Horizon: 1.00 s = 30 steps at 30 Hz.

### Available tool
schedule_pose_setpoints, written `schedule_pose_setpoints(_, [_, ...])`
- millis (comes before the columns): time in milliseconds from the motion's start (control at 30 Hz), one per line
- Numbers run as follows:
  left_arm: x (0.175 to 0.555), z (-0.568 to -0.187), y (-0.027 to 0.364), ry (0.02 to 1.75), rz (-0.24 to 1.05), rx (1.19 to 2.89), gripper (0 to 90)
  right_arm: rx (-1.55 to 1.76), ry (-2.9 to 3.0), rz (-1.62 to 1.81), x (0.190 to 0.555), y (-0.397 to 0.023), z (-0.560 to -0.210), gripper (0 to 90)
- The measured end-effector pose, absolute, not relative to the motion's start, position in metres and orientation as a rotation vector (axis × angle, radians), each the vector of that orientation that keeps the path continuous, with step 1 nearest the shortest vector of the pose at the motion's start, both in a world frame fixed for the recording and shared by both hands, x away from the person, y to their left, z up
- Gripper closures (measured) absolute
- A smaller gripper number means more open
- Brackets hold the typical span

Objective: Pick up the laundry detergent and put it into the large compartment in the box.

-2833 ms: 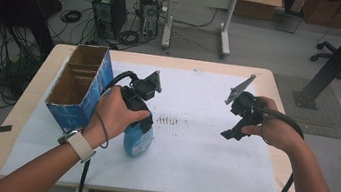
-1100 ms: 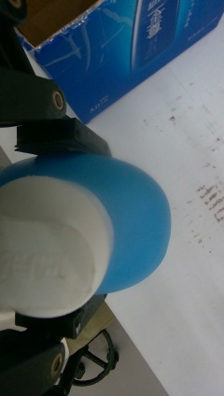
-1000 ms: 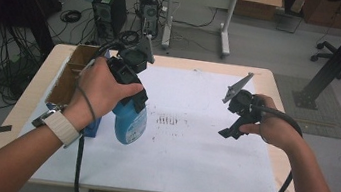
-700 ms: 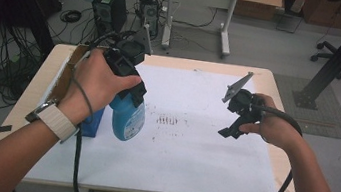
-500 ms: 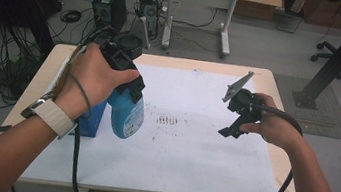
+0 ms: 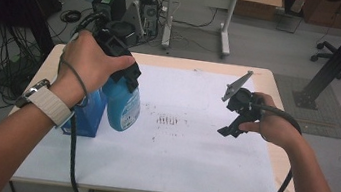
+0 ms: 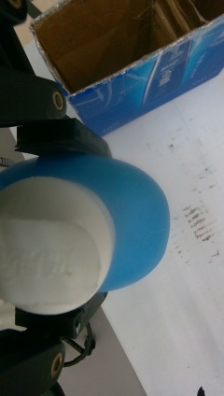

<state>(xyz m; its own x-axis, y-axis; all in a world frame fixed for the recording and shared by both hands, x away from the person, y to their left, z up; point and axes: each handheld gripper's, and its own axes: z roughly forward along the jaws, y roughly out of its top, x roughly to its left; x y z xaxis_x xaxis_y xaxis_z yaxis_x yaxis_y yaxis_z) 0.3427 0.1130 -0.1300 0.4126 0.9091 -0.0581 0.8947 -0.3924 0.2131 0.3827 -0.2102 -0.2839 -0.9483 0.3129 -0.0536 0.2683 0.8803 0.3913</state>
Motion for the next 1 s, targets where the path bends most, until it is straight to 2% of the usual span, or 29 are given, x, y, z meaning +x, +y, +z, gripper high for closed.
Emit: schedule_pose_setpoints(1000, [0.355, -0.1, 0.143, 1.748, 0.125, 2.313, 37.3, 0.446, 2.94, 0.59, 0.388, -0.207, -0.285, 9.1])
